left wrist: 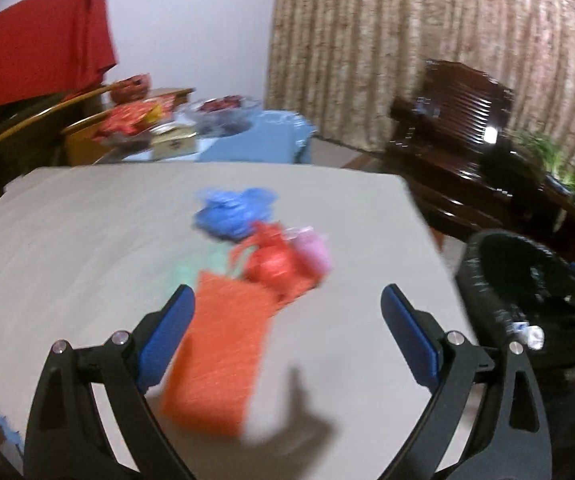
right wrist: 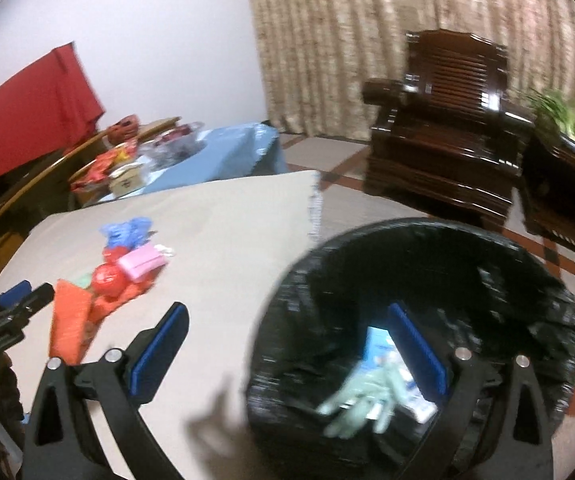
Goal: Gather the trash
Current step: 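Grasp the orange foam net sleeve with the left tool while the right tool reaches the light green glove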
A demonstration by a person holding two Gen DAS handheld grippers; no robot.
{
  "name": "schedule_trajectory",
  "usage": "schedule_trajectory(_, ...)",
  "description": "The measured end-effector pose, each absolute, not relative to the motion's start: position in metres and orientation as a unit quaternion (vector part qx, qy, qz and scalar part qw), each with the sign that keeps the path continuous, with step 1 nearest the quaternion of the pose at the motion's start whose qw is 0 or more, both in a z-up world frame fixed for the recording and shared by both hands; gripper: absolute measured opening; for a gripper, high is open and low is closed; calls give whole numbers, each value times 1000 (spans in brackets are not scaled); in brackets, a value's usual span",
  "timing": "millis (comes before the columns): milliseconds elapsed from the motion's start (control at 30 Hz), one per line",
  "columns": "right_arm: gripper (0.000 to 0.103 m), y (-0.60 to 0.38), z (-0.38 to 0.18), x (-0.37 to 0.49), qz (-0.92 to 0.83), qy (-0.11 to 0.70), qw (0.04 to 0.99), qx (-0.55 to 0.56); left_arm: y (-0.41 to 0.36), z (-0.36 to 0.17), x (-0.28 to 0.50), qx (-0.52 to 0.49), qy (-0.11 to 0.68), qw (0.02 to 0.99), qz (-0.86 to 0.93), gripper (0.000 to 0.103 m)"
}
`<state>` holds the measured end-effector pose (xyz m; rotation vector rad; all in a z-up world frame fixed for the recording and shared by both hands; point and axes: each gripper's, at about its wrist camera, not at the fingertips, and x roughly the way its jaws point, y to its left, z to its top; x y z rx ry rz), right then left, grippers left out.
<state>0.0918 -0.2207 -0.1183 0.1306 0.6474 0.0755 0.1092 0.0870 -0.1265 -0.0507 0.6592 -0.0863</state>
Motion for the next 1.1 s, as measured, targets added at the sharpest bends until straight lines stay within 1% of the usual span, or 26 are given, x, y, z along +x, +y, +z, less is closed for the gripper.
schedule_trajectory(333, 97, -137, -132, 116, 115, 318, 941, 0, 145, -157, 105, -39, 346, 937, 11, 91)
schedule_trajectory(733, 97, -111, -153, 131, 139, 335, 932, -9, 147, -203, 114, -48, 403, 914, -3, 90)
schedule_trajectory(867, 97, -110, -156, 133, 137, 340, 930, -10, 148, -211, 116, -73, 420, 904, -35, 58)
schedule_trajectory(900, 97, -110, -157, 133, 136, 342, 930, -10, 147, -212, 116, -76, 420, 903, -40, 53)
schedule_trajectory(967, 97, -109, -158, 133, 135, 343, 929, -11, 143, -211, 116, -78, 422, 902, -47, 36)
schedule_trajectory(1067, 97, -107, -158, 134, 135, 344, 929, -14, 137, -206, 113, -78, 416, 904, -59, 23)
schedule_trajectory(1100, 97, -107, -157, 134, 135, 344, 929, -14, 136, -203, 112, -81, 413, 905, -64, 22)
